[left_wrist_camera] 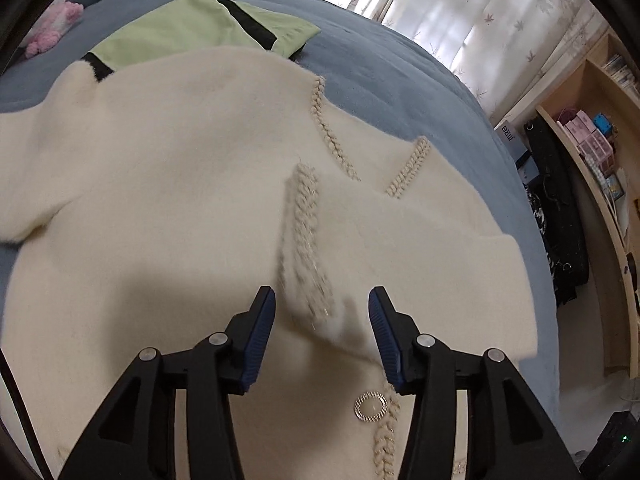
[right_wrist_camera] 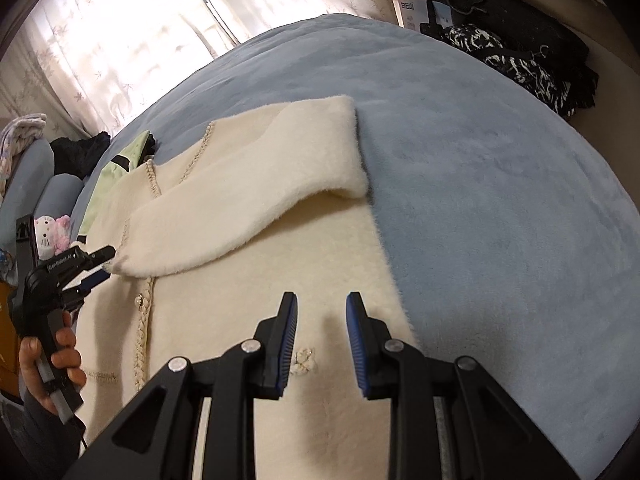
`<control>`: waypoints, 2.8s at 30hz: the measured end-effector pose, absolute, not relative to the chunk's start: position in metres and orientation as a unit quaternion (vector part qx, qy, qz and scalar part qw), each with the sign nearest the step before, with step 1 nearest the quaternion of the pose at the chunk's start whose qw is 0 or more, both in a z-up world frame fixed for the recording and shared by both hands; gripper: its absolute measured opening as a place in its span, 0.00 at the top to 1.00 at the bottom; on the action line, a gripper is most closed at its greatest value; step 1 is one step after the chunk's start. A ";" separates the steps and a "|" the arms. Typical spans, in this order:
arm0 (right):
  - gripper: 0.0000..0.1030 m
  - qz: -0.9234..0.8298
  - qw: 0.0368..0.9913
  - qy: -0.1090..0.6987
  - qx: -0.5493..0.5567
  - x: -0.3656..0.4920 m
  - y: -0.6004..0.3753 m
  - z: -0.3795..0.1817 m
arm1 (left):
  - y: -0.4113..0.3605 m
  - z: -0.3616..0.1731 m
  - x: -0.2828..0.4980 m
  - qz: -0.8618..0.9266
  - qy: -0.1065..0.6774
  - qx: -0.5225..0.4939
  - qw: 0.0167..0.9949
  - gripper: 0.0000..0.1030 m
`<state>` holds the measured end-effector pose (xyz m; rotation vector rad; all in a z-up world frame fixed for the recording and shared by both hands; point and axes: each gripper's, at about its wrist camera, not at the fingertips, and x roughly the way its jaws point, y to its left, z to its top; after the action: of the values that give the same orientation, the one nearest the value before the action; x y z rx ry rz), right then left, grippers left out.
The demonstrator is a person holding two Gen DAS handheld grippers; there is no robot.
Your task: Fold large clothes
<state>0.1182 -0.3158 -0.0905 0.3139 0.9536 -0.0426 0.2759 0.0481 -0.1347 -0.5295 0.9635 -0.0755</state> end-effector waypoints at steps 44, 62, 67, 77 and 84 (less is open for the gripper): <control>0.87 -0.004 0.875 0.457 0.159 0.351 -0.361 -0.119 | 0.061 -0.136 0.385 -0.031 0.448 -0.149 0.881 0.86; 0.78 0.013 0.880 0.457 0.132 0.292 -0.314 -0.086 | 0.067 -0.107 0.345 0.020 0.428 -0.106 0.897 0.66; 0.78 0.085 0.872 0.475 0.077 0.287 -0.222 -0.095 | 0.019 -0.108 0.331 -0.029 0.438 -0.103 0.892 0.66; 0.78 0.037 0.870 0.491 -0.003 0.285 -0.207 -0.138 | -0.015 -0.151 0.340 -0.022 0.469 -0.086 0.879 0.66; 1.00 -0.009 0.874 0.485 0.034 0.269 -0.311 -0.140 | 0.035 -0.155 0.345 -0.020 0.473 -0.131 0.871 0.75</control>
<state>0.2686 -0.3111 -0.1404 0.0715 1.0125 -0.0191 0.3447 0.0354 -0.1547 -0.2735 0.9886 -0.0428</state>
